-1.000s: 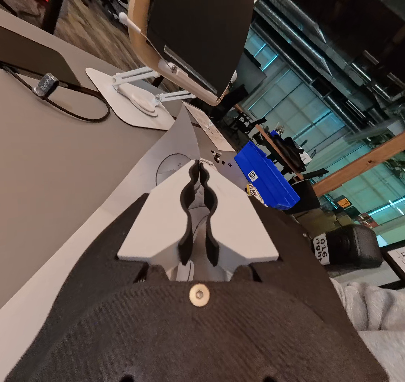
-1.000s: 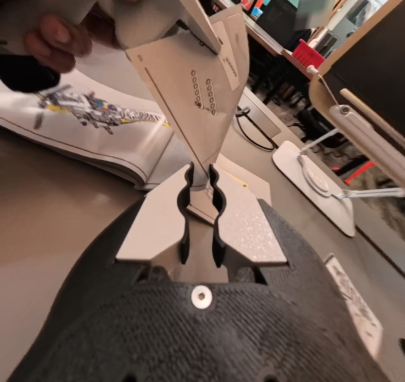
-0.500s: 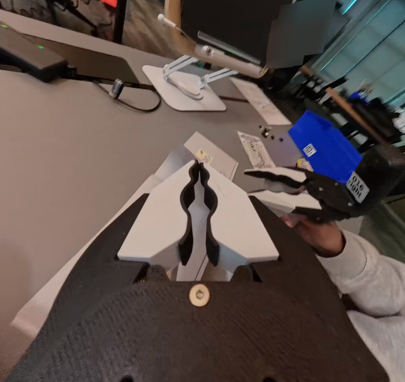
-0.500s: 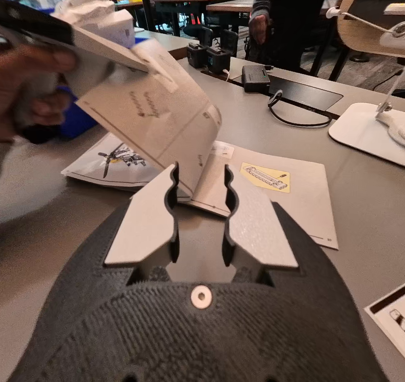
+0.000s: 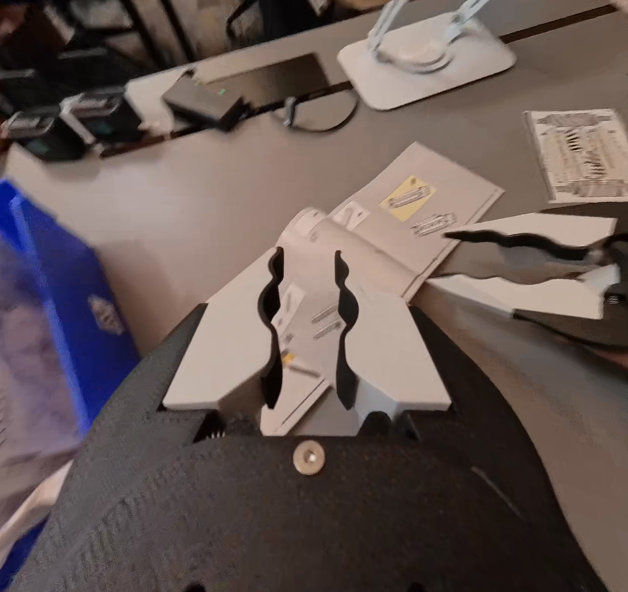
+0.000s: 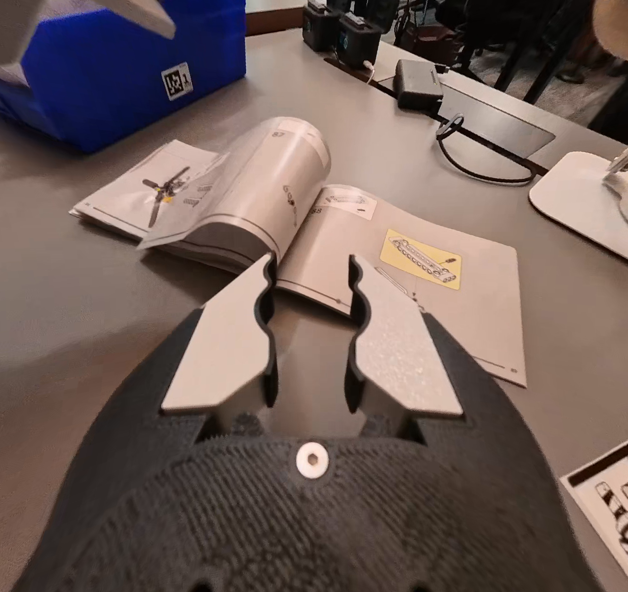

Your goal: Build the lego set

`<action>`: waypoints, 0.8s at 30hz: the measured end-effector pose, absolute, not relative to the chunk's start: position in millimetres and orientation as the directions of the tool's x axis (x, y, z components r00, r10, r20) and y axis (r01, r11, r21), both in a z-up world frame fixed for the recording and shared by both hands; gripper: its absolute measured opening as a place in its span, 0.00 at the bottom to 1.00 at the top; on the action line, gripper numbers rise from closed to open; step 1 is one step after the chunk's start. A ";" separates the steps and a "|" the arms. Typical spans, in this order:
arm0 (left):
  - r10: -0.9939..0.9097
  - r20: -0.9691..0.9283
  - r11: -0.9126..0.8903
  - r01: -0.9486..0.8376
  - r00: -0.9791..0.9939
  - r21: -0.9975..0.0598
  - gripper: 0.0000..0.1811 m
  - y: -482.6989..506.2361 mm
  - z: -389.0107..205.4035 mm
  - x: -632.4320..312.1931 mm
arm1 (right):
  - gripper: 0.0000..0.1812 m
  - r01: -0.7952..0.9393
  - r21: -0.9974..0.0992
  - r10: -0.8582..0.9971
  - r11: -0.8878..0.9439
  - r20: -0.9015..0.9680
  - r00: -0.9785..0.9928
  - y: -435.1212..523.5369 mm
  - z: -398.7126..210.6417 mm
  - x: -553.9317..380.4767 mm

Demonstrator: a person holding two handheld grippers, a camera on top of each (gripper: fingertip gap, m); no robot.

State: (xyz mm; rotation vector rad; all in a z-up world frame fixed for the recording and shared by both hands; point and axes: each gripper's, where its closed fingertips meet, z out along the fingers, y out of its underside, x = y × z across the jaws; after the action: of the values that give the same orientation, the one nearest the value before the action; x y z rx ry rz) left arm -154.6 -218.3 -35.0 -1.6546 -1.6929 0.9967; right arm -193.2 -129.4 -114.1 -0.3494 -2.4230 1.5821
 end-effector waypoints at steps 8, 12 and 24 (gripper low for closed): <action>0.996 -0.015 -0.078 0.751 0.091 -0.655 0.20 -183.8 -130.4 -186.9 | 0.22 0.059 -0.904 0.316 0.423 0.087 -0.945 -128.7 -117.5 -193.5; 0.992 0.106 0.025 0.730 0.065 -0.683 0.19 -193.8 -125.7 -184.3 | 0.23 0.040 -0.901 0.297 0.431 0.100 -0.950 -131.2 -117.5 -188.7; 0.953 0.294 0.209 0.561 0.065 -0.801 0.18 -219.2 -70.8 -170.7 | 0.20 -0.341 -0.797 0.163 0.499 0.472 -0.866 -154.3 -116.8 -163.9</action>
State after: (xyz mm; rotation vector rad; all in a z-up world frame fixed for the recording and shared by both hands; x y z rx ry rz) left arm -170.7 -219.2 -70.8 -1.4619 -1.6068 0.5630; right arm -163.9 -154.3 -116.8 0.1461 -2.2508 1.3532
